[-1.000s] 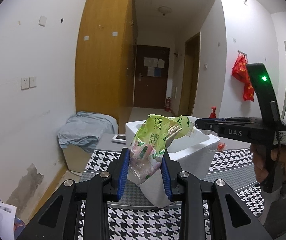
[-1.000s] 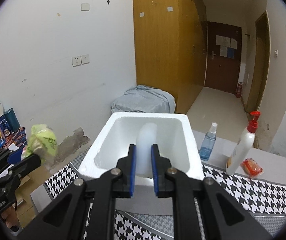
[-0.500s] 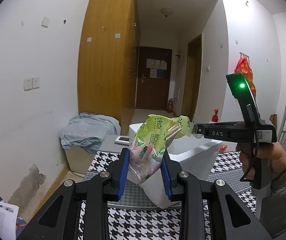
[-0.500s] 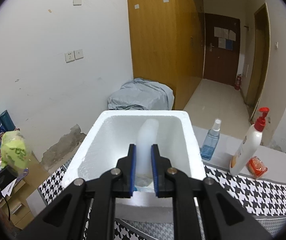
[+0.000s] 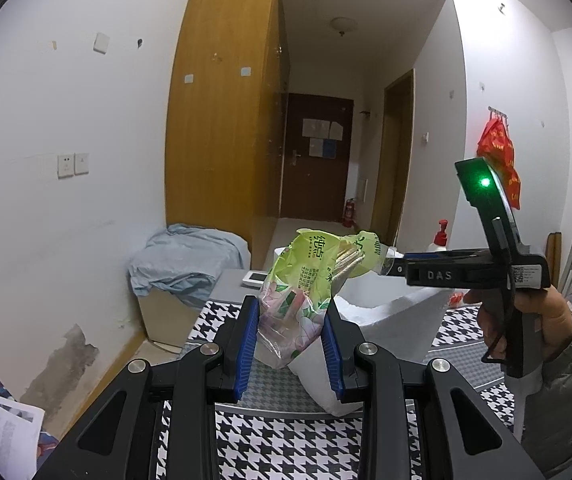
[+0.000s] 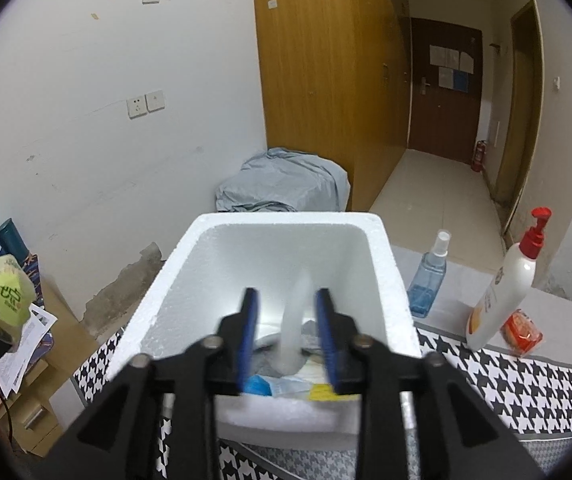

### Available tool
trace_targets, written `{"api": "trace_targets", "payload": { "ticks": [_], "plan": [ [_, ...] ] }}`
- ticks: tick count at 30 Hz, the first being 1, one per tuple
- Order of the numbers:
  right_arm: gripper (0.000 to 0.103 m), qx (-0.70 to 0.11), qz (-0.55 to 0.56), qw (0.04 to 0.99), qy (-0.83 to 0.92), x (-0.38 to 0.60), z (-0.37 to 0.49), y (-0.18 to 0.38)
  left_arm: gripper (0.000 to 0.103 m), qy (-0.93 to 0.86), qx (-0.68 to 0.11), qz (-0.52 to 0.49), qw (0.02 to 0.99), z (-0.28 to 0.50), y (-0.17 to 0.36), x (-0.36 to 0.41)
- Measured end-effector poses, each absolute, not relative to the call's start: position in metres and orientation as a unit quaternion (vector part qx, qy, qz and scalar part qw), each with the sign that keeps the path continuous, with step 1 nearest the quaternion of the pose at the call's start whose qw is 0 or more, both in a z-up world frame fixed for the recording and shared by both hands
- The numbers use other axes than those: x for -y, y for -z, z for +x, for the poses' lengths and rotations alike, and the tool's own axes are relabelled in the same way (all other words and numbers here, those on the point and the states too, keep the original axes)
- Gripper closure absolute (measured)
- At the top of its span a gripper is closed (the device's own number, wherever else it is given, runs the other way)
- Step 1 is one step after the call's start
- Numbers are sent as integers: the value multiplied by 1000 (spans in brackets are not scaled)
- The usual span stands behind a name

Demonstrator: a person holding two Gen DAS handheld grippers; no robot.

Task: Organize soft objects
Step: 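Lower the foam stick into the foam box and open the right tool, then move the left tool over the box and open it to drop the packet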

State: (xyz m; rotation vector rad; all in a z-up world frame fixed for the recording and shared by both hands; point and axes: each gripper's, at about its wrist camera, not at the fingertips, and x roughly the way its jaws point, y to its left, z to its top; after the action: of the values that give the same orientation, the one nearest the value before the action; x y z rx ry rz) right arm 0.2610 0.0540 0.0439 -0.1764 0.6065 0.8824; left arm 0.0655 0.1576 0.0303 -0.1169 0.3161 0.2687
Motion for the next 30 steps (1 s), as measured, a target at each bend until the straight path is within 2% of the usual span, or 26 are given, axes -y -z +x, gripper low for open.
{"api": "trace_targets", "payload": {
  "ticks": [1, 3, 5, 11, 30],
  "plan": [
    [39, -287, -82, 857, -421, -54, 260, -44, 71, -135, -157, -58, 977, 65, -31, -158],
    [21, -280, -80, 860, -419, -52, 258, -45, 71, -137, -158, -60, 976, 66, -33, -160],
    [12, -277, -85, 862, -417, -51, 257, -46, 71, -140, -159, -59, 976, 68, -34, -162],
    [0, -269, -82, 863, -419, -43, 254, -49, 71, -139, -163, -58, 975, 76, -35, -160],
    [0, -242, -66, 878, -407, 4, 245, -57, 71, -110, -172, -67, 977, 118, -41, -157]
  ]
}}
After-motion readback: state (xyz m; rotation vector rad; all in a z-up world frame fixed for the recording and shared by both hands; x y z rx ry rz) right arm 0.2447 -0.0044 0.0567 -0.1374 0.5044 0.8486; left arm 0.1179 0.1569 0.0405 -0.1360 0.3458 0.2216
